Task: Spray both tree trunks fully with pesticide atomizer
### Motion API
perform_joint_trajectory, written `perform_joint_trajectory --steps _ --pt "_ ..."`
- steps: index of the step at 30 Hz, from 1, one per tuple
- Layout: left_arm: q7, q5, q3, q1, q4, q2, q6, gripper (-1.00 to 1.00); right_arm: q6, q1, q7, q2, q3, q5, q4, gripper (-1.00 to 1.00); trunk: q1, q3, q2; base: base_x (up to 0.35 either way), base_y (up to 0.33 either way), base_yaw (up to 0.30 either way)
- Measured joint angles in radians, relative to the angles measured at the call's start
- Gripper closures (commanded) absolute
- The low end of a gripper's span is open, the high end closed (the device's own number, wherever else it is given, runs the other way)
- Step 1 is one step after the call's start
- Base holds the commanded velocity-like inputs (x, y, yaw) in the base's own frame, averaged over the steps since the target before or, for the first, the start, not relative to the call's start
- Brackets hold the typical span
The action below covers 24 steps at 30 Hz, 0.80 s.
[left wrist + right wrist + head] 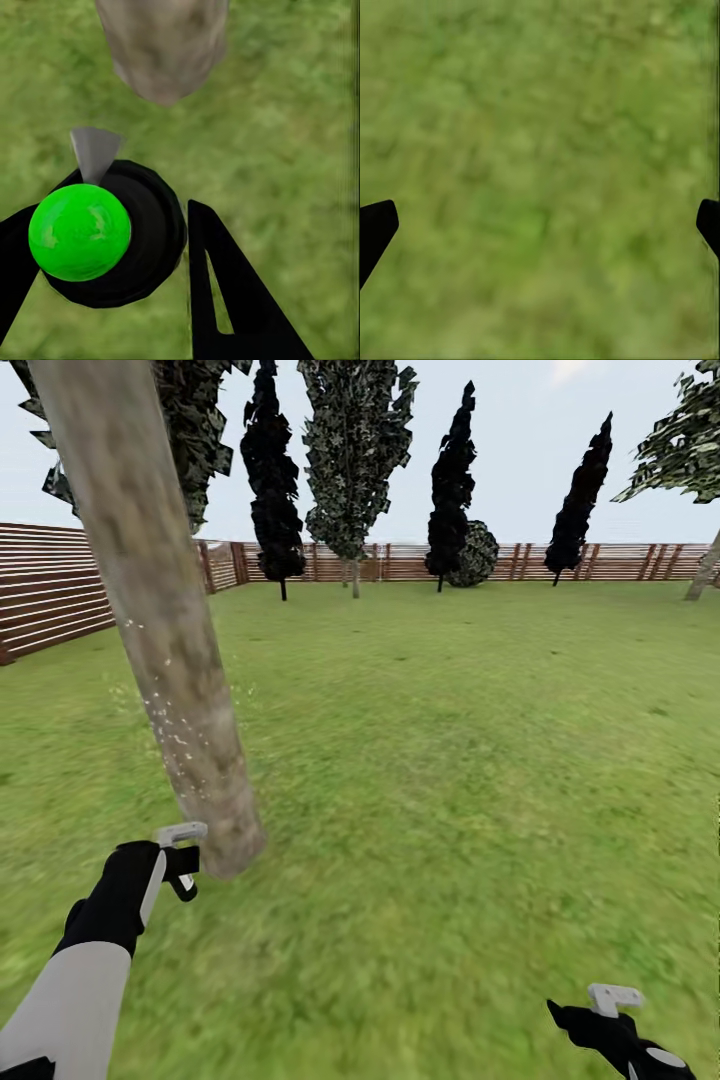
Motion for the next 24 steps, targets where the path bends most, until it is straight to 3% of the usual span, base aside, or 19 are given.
perform_joint_trajectory --steps 14,24 --pt "0.000 -0.001 0.000 0.000 0.002 -0.002 0.001 1.00 0.000 0.000 0.000 0.000 0.000 0.000 0.000 -1.00 0.000 0.000 0.000 0.133 -0.271 0.006" --pt "0.000 0.000 0.000 0.000 0.001 -0.001 0.002 1.00 0.000 0.000 0.000 0.000 0.000 0.000 0.000 -1.00 0.000 0.000 0.000 0.133 -0.271 0.176"
